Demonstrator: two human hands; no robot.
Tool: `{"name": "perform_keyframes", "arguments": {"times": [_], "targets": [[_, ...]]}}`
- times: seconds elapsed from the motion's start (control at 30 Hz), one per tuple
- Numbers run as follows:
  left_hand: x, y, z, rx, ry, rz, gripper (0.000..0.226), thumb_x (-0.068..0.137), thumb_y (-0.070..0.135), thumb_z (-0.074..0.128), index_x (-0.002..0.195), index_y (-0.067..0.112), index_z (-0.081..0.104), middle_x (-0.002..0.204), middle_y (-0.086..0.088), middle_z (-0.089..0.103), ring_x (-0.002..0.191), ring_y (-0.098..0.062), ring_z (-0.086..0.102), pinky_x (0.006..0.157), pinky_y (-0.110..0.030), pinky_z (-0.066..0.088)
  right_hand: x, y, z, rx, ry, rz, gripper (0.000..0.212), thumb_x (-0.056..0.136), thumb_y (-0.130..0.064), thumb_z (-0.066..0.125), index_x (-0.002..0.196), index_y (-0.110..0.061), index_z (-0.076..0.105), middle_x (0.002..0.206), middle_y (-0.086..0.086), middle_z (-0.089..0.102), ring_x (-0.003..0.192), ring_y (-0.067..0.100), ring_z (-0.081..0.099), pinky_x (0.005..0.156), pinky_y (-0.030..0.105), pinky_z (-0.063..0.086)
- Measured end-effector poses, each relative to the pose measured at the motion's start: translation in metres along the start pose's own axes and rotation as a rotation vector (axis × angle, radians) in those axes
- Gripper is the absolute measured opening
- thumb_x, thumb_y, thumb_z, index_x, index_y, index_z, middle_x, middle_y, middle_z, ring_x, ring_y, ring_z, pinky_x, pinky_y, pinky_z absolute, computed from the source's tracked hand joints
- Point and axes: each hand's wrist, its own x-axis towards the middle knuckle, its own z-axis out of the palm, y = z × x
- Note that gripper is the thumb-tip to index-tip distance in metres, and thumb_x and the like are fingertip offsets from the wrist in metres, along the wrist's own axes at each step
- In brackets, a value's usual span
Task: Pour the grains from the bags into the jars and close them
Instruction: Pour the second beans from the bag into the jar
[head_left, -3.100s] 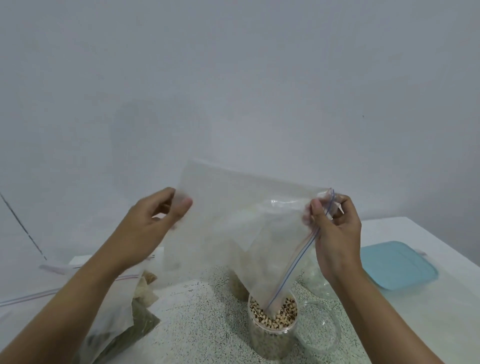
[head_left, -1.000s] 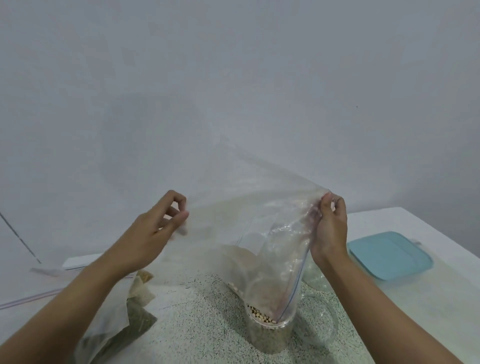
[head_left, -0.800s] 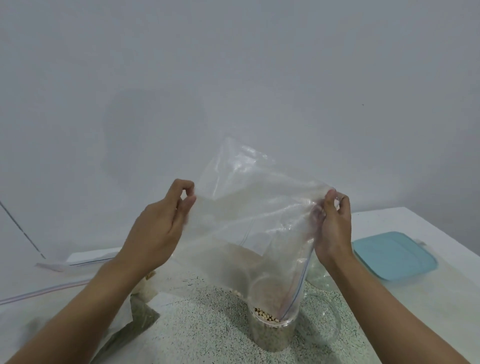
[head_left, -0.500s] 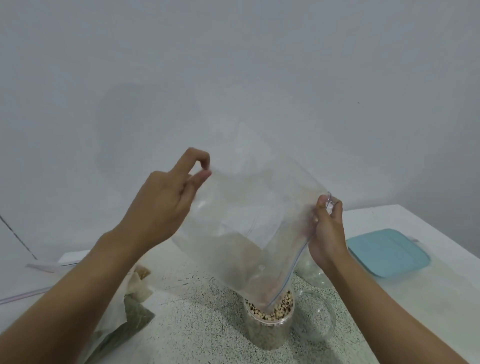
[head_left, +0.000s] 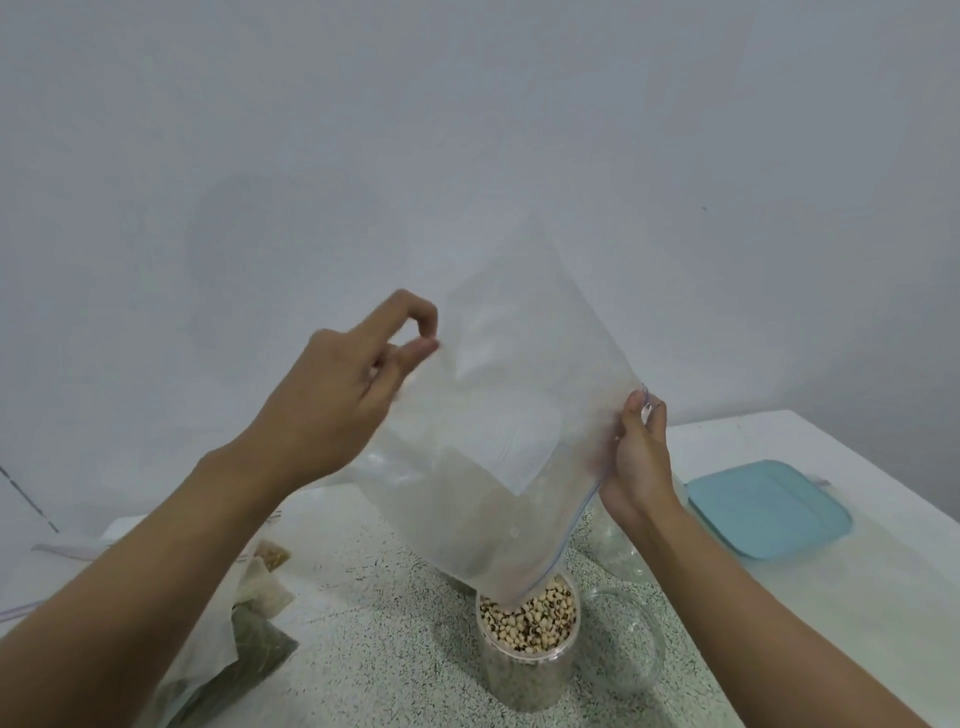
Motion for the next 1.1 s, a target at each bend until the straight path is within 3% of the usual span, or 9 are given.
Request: {"name": "perform_keyframes", "arguments": {"times": [0.13, 0.27, 0.4, 0.6, 0.67, 0.77, 0.87, 0.93, 1.1], "targets": [[-0.009, -0.018, -0.006, -0.010, 0.128, -0.105, 0.011, 0.104, 0.041, 0.048, 0.103, 0.030, 0.050, 0.053, -0.019, 0.043, 0.041, -0.016, 0.038, 0.044, -0.024, 0.033, 0.001, -0.006, 0.007, -0.016, -0.048, 0.008, 0.016, 0.106, -0.041, 0.048, 0.097, -0.028, 0.050, 0.071, -0.008, 0.055, 0.056, 0.006, 0.046, 0.051, 0.021, 0.037], [-0.033, -0.053, -0.003, 0.011, 0.164, -0.244, 0.016, 0.102, 0.046, 0.046, 0.104, 0.031, 0.048, 0.054, -0.018, 0.048, 0.042, -0.014, 0.037, 0.044, -0.026, 0.032, -0.002, -0.014, 0.020, -0.003, -0.181, 0.066, 0.008, 0.104, -0.029, 0.056, 0.111, -0.026, 0.052, 0.075, -0.004, 0.058, 0.057, 0.008, 0.053, 0.051, 0.021, 0.045], [-0.063, -0.092, 0.002, 0.057, 0.192, -0.369, 0.021, 0.099, 0.049, 0.049, 0.109, 0.031, 0.044, 0.052, -0.019, 0.046, 0.041, -0.016, 0.034, 0.044, -0.027, 0.026, -0.005, -0.022, 0.037, -0.079, -0.315, 0.079, 0.025, 0.101, -0.009, 0.061, 0.118, -0.026, 0.058, 0.078, -0.001, 0.060, 0.059, 0.009, 0.054, 0.051, 0.024, 0.045], [-0.103, -0.125, 0.024, 0.047, 0.166, -0.598, 0.031, 0.094, 0.055, 0.051, 0.113, 0.035, 0.037, 0.067, -0.014, 0.067, 0.040, -0.015, 0.037, 0.046, -0.026, 0.038, -0.011, -0.024, 0.074, -0.373, -0.407, -0.086, 0.015, 0.106, -0.019, 0.055, 0.120, -0.024, 0.052, 0.077, 0.000, 0.056, 0.050, 0.013, 0.048, 0.044, 0.023, 0.036], [-0.112, -0.129, 0.033, 0.014, 0.136, -0.651, 0.032, 0.095, 0.056, 0.049, 0.115, 0.034, 0.037, 0.063, -0.011, 0.064, 0.040, -0.011, 0.036, 0.045, -0.026, 0.036, -0.013, -0.026, 0.083, -0.423, -0.443, -0.103, 0.018, 0.106, -0.023, 0.054, 0.124, -0.022, 0.050, 0.078, 0.000, 0.058, 0.047, 0.016, 0.048, 0.042, 0.023, 0.033], [-0.120, -0.134, 0.040, 0.066, 0.035, -0.684, 0.039, 0.092, 0.061, 0.044, 0.116, 0.030, 0.040, 0.056, 0.001, 0.054, 0.040, -0.006, 0.040, 0.049, -0.029, 0.038, -0.016, -0.031, 0.091, -0.457, -0.549, -0.072, 0.029, 0.103, -0.022, 0.060, 0.130, -0.024, 0.049, 0.081, 0.004, 0.062, 0.046, 0.017, 0.048, 0.042, 0.023, 0.034], [-0.121, -0.134, 0.039, 0.220, -0.045, -0.698, 0.032, 0.094, 0.062, 0.046, 0.111, 0.034, 0.045, 0.071, 0.006, 0.062, 0.058, -0.012, 0.061, 0.062, -0.035, 0.054, -0.016, -0.036, 0.095, -0.456, -0.687, -0.033, 0.042, 0.098, -0.015, 0.067, 0.133, -0.026, 0.049, 0.081, 0.008, 0.063, 0.047, 0.018, 0.048, 0.042, 0.024, 0.038], [-0.115, -0.126, 0.038, 0.293, -0.057, -0.679, 0.027, 0.096, 0.060, 0.048, 0.106, 0.035, 0.050, 0.075, 0.007, 0.062, 0.063, -0.011, 0.061, 0.065, -0.038, 0.057, -0.015, -0.040, 0.095, -0.481, -0.774, -0.050, 0.041, 0.097, -0.014, 0.068, 0.132, -0.024, 0.050, 0.078, 0.008, 0.063, 0.046, 0.018, 0.045, 0.044, 0.027, 0.040], [-0.068, -0.081, 0.042, 0.084, 0.060, -0.565, 0.020, 0.095, 0.055, 0.052, 0.094, 0.036, 0.058, 0.084, 0.009, 0.064, 0.074, -0.010, 0.059, 0.069, -0.028, 0.051, -0.016, -0.051, 0.087, -0.587, -0.989, -0.040, 0.027, 0.101, -0.016, 0.063, 0.126, -0.017, 0.054, 0.077, 0.006, 0.060, 0.054, 0.017, 0.041, 0.051, 0.027, 0.038]]}}
